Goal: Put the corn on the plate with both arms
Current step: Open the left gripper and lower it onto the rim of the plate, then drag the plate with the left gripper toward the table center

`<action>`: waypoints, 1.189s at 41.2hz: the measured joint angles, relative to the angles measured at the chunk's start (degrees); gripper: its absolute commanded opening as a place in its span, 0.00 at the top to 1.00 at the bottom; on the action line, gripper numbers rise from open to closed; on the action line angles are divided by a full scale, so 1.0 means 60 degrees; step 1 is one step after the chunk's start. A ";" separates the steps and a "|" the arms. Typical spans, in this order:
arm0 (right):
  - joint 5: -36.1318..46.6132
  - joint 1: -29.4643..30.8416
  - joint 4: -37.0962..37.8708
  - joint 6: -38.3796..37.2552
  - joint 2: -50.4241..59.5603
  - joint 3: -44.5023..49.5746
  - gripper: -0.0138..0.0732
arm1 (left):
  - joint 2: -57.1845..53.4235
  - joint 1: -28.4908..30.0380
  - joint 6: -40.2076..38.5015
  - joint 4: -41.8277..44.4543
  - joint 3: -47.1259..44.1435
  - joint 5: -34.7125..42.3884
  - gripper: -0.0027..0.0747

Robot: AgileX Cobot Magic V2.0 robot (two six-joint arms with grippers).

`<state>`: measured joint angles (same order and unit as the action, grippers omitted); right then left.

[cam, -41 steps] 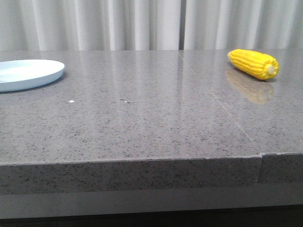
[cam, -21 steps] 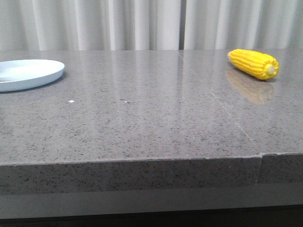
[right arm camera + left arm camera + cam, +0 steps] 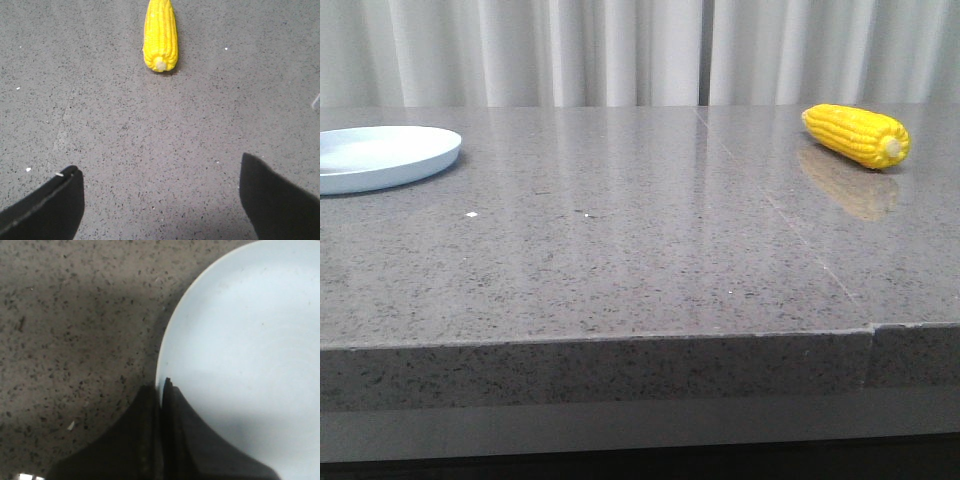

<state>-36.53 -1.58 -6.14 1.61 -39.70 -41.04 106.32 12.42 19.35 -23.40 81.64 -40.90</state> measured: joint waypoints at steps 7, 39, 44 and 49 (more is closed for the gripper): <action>0.0000 0.0000 0.0000 0.0000 0.0000 0.0000 0.09 | -0.0255 -0.0062 0.0000 -0.0016 0.0126 -0.0334 0.99; 0.0000 0.0000 0.0000 0.0000 0.0000 0.0000 0.09 | -0.0627 -0.4027 0.0000 -0.0322 0.0888 -0.1209 0.99; 0.0000 0.0000 0.0000 0.0000 0.0000 0.0000 0.09 | -0.0227 -0.4433 0.0000 -0.0368 0.0888 -0.0945 0.99; 0.0000 0.0000 0.0000 0.0000 0.0000 0.0000 0.09 | 0.0152 -0.4642 0.0000 -0.0410 0.0888 -0.0813 0.96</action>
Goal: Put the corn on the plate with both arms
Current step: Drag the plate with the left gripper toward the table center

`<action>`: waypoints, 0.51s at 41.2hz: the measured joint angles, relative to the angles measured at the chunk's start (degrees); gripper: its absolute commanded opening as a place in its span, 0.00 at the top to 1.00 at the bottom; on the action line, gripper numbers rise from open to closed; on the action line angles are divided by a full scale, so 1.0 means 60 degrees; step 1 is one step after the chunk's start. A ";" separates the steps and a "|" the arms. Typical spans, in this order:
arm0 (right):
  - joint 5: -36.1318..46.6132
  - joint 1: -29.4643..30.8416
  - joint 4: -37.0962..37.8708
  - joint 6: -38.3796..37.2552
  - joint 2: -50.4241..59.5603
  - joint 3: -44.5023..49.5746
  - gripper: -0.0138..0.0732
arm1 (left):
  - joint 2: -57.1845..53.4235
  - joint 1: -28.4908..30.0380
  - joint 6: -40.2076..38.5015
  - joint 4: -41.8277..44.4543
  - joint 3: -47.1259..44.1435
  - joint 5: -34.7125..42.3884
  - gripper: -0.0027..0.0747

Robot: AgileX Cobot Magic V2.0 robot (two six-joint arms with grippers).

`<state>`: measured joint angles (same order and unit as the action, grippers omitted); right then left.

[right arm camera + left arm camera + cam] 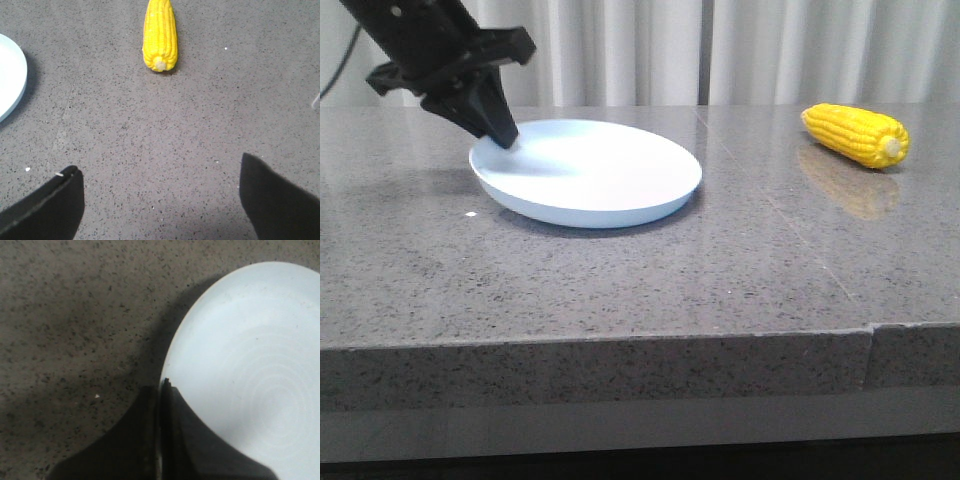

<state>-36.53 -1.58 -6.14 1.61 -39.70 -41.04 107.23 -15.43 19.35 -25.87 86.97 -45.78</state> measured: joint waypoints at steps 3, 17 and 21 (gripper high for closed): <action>0.0000 0.0000 0.0000 0.0000 0.0000 0.0000 0.09 | 0.0093 -0.0019 0.0000 -0.0022 0.0000 0.0000 0.84; 0.0000 0.0000 0.0000 0.0000 0.0000 0.0000 0.09 | -0.0037 -0.0025 0.0000 0.0375 0.0022 0.0043 0.36; 0.0000 0.0000 0.0000 0.0000 0.0000 0.0000 0.09 | -0.0433 -0.0150 0.0000 0.0782 0.0022 0.0043 0.37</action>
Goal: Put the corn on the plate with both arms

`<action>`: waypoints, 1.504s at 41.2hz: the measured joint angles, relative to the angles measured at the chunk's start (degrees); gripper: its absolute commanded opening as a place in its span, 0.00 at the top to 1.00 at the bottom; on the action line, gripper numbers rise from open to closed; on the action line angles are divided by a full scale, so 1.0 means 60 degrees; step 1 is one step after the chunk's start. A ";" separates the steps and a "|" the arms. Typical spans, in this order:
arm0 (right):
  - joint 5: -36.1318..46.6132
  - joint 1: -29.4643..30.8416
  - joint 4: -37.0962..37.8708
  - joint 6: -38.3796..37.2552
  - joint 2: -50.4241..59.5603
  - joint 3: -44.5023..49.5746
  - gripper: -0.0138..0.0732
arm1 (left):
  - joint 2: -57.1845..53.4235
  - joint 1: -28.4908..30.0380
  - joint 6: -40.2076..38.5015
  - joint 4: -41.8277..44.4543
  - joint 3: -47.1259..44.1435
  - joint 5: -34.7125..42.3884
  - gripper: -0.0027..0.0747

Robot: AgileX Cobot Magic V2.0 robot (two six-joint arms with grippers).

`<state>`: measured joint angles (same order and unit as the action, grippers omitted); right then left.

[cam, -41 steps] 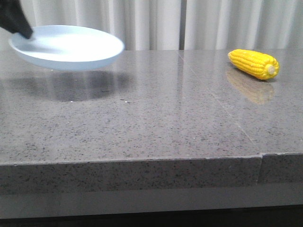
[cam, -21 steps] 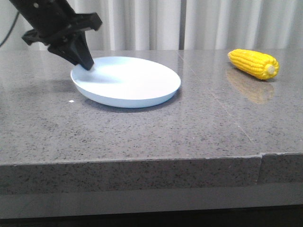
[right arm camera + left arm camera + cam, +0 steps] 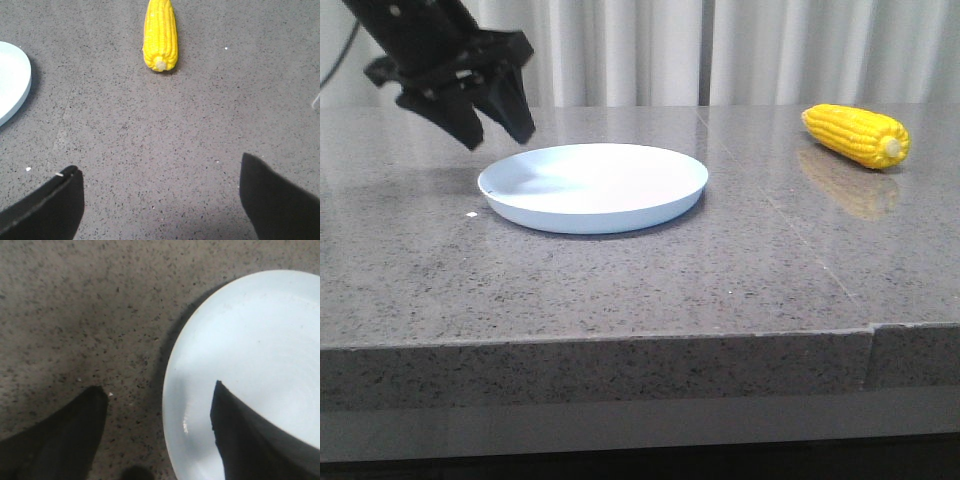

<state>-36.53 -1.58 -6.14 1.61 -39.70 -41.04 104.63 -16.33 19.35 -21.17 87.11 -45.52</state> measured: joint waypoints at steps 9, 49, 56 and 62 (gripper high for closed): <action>0.0000 0.0000 0.0000 0.0000 0.0000 0.0000 0.09 | -0.1447 -0.0995 -0.0424 0.1318 -0.0223 -0.0273 0.37; 0.0000 0.0000 0.0000 0.0000 0.0000 0.0000 0.09 | -0.9421 -0.2822 -0.2761 0.3749 -0.5400 -0.0525 0.37; 0.0000 0.0000 0.0000 0.0000 0.0000 0.0000 0.09 | -0.9603 -0.2822 -0.2761 0.3749 -0.5459 -0.0525 0.37; -0.0083 0.0000 0.0000 0.0000 -0.0270 -0.0164 0.09 | -0.9603 -0.2822 -0.2761 0.3749 -0.5459 -0.0525 0.37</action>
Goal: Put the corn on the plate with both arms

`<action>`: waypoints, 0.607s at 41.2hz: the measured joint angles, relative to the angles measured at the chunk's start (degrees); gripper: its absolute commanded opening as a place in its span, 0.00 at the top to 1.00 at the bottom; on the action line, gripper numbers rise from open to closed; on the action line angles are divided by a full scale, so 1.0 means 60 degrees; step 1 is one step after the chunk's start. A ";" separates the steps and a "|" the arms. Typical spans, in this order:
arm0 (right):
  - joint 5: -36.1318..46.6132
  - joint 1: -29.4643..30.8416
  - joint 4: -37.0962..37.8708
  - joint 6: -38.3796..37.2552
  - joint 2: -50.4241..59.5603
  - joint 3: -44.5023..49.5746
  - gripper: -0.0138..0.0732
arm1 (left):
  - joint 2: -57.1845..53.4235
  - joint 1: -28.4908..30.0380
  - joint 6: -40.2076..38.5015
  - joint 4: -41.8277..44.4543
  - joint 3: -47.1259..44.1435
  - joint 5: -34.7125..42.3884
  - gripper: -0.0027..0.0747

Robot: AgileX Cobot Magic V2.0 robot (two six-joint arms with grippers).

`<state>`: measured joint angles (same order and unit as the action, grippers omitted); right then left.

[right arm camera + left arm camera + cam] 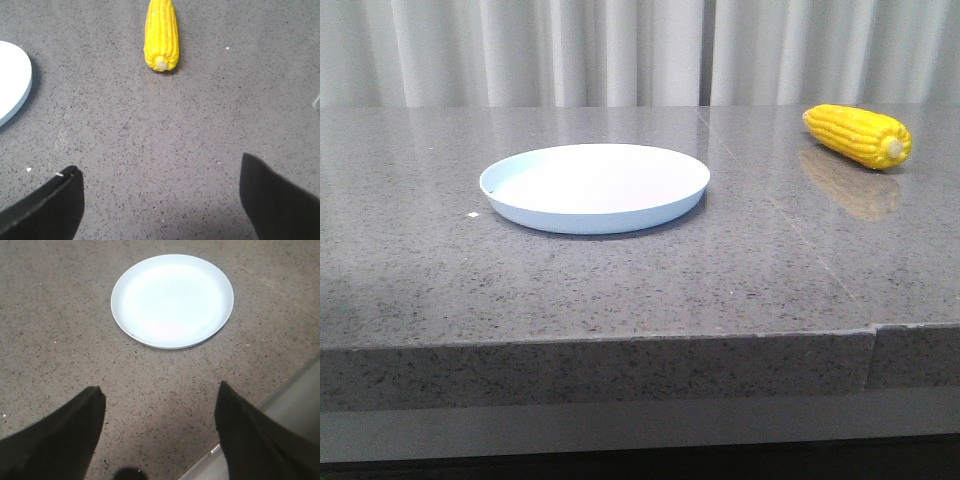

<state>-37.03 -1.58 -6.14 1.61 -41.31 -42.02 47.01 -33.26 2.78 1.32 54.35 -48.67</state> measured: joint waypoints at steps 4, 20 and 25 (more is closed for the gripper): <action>-0.0191 0.0000 0.0000 0.0000 -0.0581 -0.0352 0.09 | 0.0000 0.0000 0.0000 0.0000 0.0000 0.0000 0.37; -0.0340 0.0000 0.0000 0.0177 -0.4442 -0.2820 0.09 | 0.0000 0.0000 0.0000 0.0000 0.0000 0.0000 0.37; -0.0347 0.0000 0.0000 0.0177 -0.5718 -0.3808 0.09 | 0.0000 0.0000 0.0000 0.0000 0.0000 0.0000 0.37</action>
<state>-39.11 -1.58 -6.14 2.68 -75.62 -64.87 47.01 -33.26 2.78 1.32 54.35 -48.67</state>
